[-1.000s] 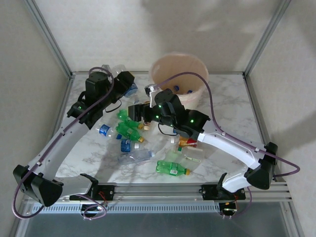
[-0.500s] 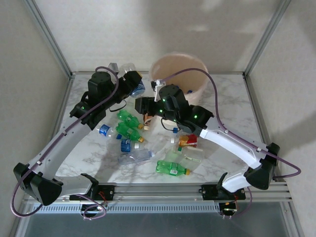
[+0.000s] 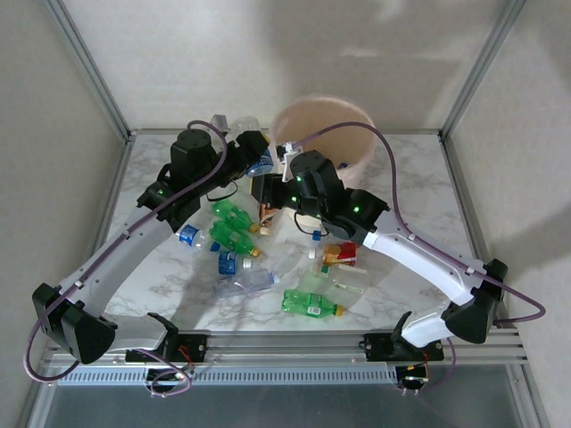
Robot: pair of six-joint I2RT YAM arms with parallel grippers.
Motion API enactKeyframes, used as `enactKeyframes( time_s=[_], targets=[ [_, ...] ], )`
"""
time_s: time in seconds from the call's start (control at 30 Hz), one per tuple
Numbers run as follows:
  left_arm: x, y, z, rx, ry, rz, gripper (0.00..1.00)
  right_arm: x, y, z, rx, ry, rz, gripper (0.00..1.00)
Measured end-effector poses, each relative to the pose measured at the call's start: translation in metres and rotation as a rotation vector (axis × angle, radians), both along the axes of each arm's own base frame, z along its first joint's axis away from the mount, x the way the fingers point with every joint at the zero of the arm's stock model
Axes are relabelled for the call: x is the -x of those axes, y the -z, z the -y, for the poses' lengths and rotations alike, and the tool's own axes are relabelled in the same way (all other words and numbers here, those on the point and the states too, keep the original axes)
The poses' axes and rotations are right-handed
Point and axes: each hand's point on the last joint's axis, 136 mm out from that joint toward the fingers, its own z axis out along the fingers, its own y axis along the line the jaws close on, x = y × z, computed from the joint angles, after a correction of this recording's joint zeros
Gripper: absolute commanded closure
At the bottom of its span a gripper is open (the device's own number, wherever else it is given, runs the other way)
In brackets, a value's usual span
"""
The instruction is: Put the plastic bottles in the bin
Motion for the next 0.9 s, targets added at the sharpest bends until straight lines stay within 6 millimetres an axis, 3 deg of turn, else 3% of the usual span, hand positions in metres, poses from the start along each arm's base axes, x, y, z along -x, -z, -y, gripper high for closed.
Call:
enactKeyframes(
  time_s=[0.17,0.23,0.47,0.7,0.9],
  targets=[
    [0.000,-0.004,0.001,0.008,0.000,0.014,0.18,0.001,-0.005,0.003,-0.008,0.003,0.005,0.85],
    [-0.001,-0.009,0.000,0.002,-0.006,0.023,0.01,0.003,-0.008,0.007,-0.010,0.008,0.009,0.86],
    [-0.006,-0.053,-0.015,-0.018,-0.070,0.134,0.00,-0.003,-0.017,0.025,0.019,0.074,0.021,0.86],
    [-0.009,-0.063,-0.041,-0.076,-0.161,0.185,0.00,-0.041,-0.052,0.089,0.067,0.289,0.061,0.85],
    [-0.002,-0.045,-0.057,-0.128,-0.199,0.174,0.01,-0.068,-0.073,0.147,0.099,0.454,0.083,0.85]
  ],
)
